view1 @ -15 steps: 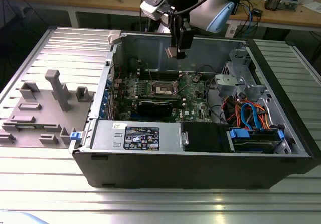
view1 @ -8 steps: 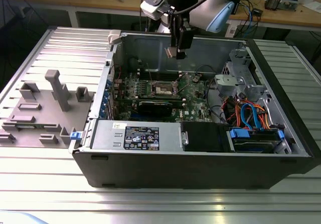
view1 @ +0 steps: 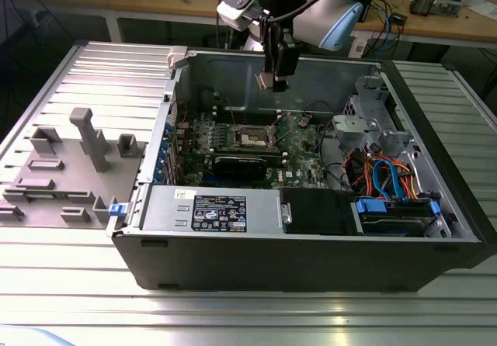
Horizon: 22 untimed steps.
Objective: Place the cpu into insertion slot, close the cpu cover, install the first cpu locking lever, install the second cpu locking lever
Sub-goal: 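Place the cpu into insertion slot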
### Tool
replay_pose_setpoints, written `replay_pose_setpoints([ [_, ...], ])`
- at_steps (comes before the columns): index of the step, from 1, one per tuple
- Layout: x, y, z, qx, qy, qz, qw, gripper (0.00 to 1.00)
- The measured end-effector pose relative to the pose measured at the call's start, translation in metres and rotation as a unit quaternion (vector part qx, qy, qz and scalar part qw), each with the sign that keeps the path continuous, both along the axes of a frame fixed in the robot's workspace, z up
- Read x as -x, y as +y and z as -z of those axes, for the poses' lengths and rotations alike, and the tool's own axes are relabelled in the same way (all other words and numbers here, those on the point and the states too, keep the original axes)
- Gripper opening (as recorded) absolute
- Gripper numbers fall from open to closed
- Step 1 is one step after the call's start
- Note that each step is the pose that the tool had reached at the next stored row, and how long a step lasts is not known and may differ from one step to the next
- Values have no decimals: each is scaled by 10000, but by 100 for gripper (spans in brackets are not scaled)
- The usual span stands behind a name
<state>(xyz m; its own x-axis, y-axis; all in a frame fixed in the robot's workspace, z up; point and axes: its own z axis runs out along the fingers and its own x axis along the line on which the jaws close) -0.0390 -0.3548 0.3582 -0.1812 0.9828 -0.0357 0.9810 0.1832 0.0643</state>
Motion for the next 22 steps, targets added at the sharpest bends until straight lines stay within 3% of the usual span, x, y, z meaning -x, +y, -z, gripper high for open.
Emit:
replay_pose_setpoints([
  [22, 0, 0, 30, 0, 0, 49, 10000, 54],
])
